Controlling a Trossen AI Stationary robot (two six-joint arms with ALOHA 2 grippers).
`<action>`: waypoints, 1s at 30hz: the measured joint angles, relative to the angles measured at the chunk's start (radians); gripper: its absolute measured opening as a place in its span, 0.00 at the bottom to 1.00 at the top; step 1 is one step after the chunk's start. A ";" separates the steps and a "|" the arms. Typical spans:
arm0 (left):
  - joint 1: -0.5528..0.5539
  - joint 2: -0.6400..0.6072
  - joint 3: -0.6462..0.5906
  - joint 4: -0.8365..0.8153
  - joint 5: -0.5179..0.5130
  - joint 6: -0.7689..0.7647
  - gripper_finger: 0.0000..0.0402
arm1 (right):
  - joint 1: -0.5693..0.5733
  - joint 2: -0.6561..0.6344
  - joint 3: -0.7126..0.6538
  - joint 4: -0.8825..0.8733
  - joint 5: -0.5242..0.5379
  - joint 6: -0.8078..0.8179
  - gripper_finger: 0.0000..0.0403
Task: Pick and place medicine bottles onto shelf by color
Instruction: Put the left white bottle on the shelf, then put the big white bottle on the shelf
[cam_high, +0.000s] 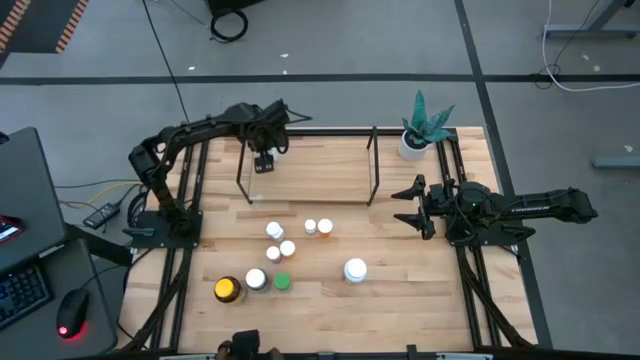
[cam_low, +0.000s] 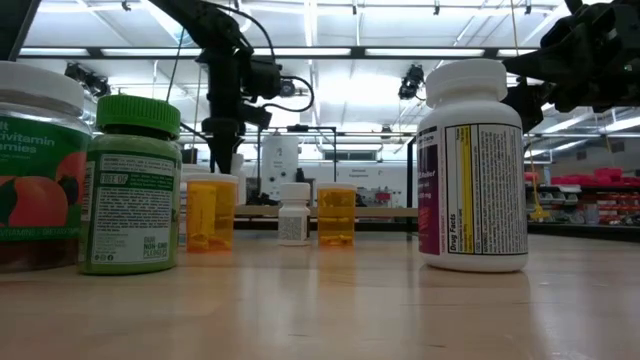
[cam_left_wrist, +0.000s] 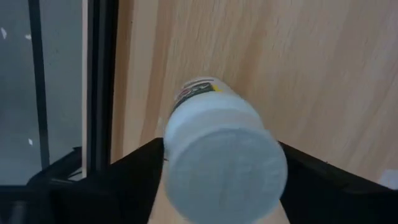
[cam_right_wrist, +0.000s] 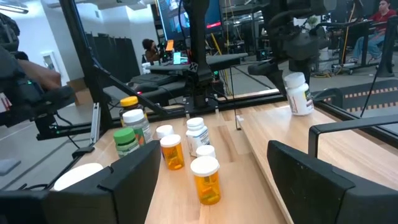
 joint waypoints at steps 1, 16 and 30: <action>0.000 0.000 0.000 -0.001 0.000 -0.003 0.75 | 0.000 0.000 0.000 0.000 0.000 0.000 0.75; -0.002 0.000 0.049 -0.043 -0.049 -0.016 0.84 | 0.000 0.000 0.000 0.000 0.000 0.000 0.75; -0.117 -0.078 0.186 -0.157 0.035 -0.118 0.84 | 0.000 0.000 0.000 -0.001 0.000 0.000 0.75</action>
